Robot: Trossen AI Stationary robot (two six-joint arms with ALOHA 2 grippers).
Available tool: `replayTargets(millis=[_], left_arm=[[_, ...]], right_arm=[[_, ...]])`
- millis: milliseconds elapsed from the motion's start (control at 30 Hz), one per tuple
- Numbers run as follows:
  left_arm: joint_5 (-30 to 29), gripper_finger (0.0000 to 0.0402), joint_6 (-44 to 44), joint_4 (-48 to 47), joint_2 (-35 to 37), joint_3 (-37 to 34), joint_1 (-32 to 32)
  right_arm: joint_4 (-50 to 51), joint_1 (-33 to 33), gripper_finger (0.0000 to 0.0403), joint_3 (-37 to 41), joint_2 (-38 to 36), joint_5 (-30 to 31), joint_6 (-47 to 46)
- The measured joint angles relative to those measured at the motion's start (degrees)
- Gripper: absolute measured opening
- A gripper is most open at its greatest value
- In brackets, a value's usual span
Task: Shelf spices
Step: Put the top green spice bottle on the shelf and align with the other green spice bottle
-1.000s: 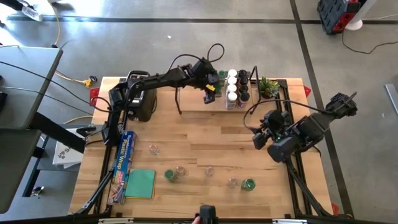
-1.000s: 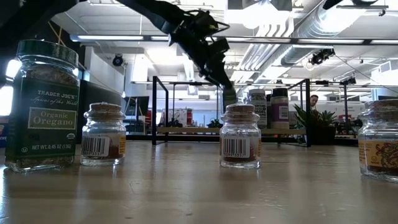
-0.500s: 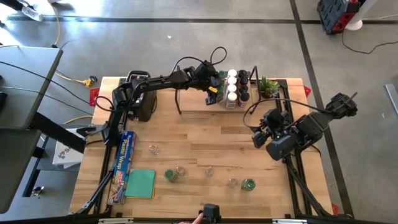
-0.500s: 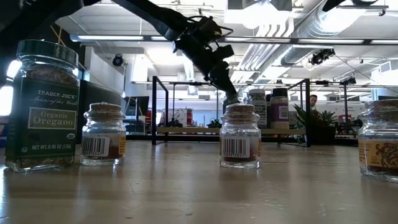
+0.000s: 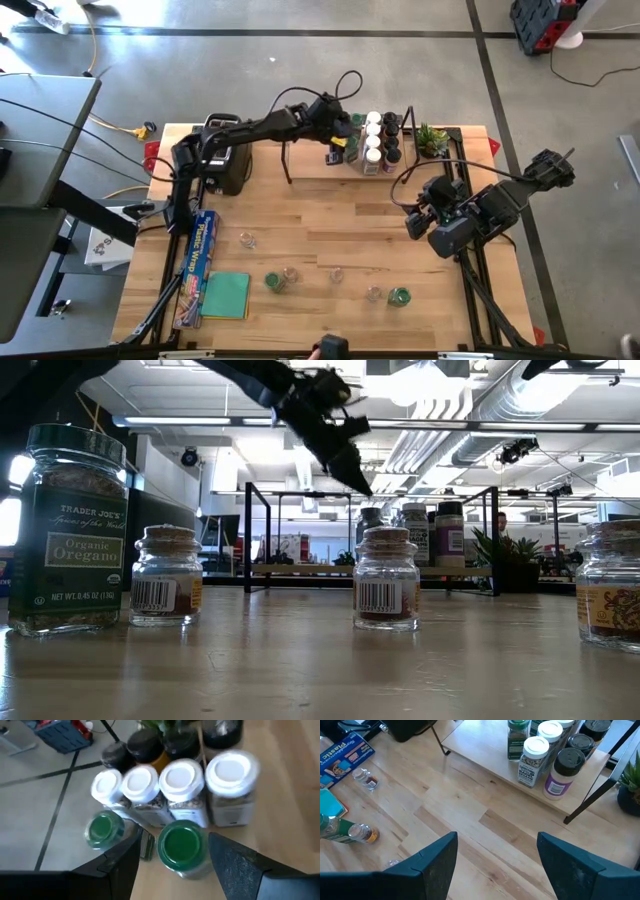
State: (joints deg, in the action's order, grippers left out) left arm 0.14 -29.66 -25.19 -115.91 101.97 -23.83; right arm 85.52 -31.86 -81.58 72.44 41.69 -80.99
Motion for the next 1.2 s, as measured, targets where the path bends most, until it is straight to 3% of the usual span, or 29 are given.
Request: replayTargets(millis=[200, 500, 667, 867, 1200], left_arm=[[1.26, 0.0211, 6.00, -10.25, 2.62, 0.07, 0.38], [2.01, 0.0086, 10.54, -10.88, -4.31, 0.00, -0.92], [1.81, 0.0038, 10.58, -8.90, -7.76, -0.03, -1.01], [0.72, 0.0018, 10.72, -5.34, -9.03, -0.02, -1.02], [0.21, 0.0016, 11.09, -0.83, -9.06, -0.02, -2.83]], right_arm=[[0.00, 0.00, 0.0268, 0.00, 0.00, 0.10, 0.00], [0.13, 0.00, 0.0268, -0.02, 0.00, 1.33, 0.00], [0.09, 0.00, 0.0268, -0.02, 0.00, 0.54, 0.02], [0.02, 0.00, 0.0268, -0.02, 0.00, -0.02, -0.20], [0.02, 0.00, 0.0268, -0.02, 0.00, -0.13, -1.51]])
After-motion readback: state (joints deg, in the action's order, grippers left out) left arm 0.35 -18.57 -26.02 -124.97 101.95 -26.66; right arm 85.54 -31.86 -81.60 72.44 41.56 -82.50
